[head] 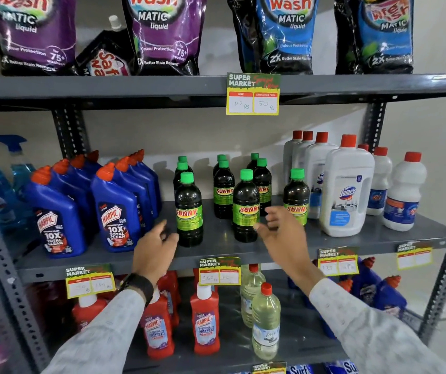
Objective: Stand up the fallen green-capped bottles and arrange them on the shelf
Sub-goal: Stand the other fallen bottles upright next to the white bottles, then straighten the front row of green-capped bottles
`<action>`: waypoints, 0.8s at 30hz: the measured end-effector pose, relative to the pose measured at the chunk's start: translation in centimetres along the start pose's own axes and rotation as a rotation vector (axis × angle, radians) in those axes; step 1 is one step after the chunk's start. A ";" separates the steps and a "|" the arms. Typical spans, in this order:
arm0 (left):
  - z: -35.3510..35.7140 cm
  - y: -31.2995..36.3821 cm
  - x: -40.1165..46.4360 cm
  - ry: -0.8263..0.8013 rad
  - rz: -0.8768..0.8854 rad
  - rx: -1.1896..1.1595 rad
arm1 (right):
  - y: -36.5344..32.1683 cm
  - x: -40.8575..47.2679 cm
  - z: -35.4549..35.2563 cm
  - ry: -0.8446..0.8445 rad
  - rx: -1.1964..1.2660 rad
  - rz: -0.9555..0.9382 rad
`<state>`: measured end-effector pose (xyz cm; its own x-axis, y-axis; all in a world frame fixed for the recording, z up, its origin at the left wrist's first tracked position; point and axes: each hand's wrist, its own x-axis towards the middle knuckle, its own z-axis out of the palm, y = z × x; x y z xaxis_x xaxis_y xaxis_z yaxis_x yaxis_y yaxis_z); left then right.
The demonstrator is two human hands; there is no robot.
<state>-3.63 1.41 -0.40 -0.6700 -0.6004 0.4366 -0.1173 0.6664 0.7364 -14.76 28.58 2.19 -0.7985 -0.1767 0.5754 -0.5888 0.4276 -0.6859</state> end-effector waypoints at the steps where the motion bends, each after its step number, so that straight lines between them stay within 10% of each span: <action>1: -0.2 0.5 0.5 -0.059 -0.028 -0.128 | 0.1 0.1 1.0 -0.062 -0.004 0.040; 5: -0.2 0.7 2.0 -0.260 -0.044 -0.269 | 0.2 1.3 3.3 -0.140 0.028 0.134; 24: -0.8 -0.9 1.7 -0.151 0.073 -0.196 | 0.7 2.0 6.1 -0.151 0.161 0.101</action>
<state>-4.03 -0.53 0.14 -0.7753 -0.4707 0.4212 0.0702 0.5985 0.7981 -17.53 23.14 0.12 -0.8569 -0.2761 0.4353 -0.5076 0.3048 -0.8059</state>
